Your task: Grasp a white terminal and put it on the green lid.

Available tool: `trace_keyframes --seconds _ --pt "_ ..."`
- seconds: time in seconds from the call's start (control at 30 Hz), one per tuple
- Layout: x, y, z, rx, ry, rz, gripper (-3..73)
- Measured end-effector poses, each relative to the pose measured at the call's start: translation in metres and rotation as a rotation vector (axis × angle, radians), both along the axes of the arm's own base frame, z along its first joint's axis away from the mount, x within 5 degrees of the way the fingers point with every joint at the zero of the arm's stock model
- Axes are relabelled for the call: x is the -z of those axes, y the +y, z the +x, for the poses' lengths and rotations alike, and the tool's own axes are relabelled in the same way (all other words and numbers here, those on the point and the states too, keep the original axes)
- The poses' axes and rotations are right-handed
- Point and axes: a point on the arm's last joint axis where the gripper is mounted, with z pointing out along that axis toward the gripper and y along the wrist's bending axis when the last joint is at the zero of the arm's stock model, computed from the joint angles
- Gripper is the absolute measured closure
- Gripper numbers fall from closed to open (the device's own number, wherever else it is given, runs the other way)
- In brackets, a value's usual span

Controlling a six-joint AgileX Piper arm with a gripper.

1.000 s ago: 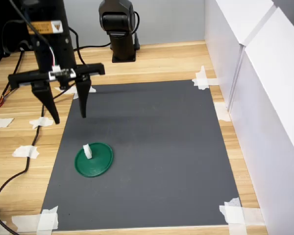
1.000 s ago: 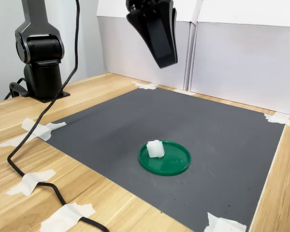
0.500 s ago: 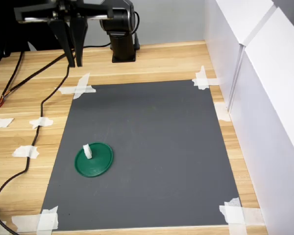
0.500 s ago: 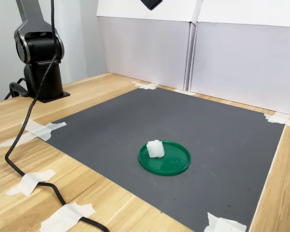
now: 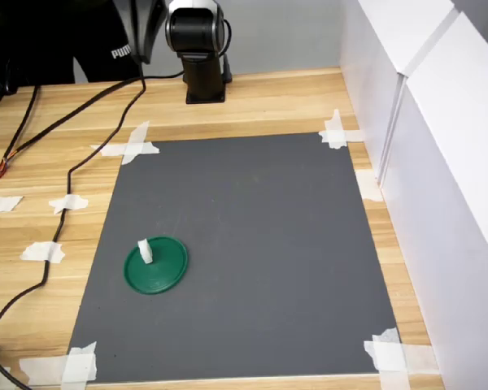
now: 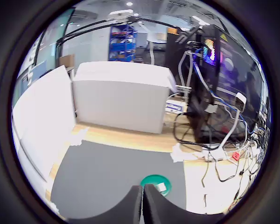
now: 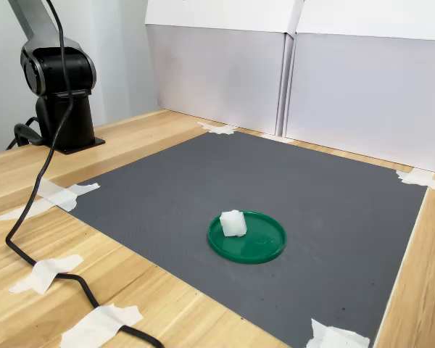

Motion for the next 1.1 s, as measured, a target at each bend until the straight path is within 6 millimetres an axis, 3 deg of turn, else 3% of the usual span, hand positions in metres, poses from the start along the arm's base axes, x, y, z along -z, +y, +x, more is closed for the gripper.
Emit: trace_keyframes --seconds 0.13,0.8,1.1 --pt "0.017 0.01 -0.015 -0.077 0.012 -0.047 71.0" --pt "0.096 0.006 -0.073 -0.003 -0.002 0.079 71.0" --pt "0.102 0.007 -0.085 -0.017 0.022 0.083 71.0"
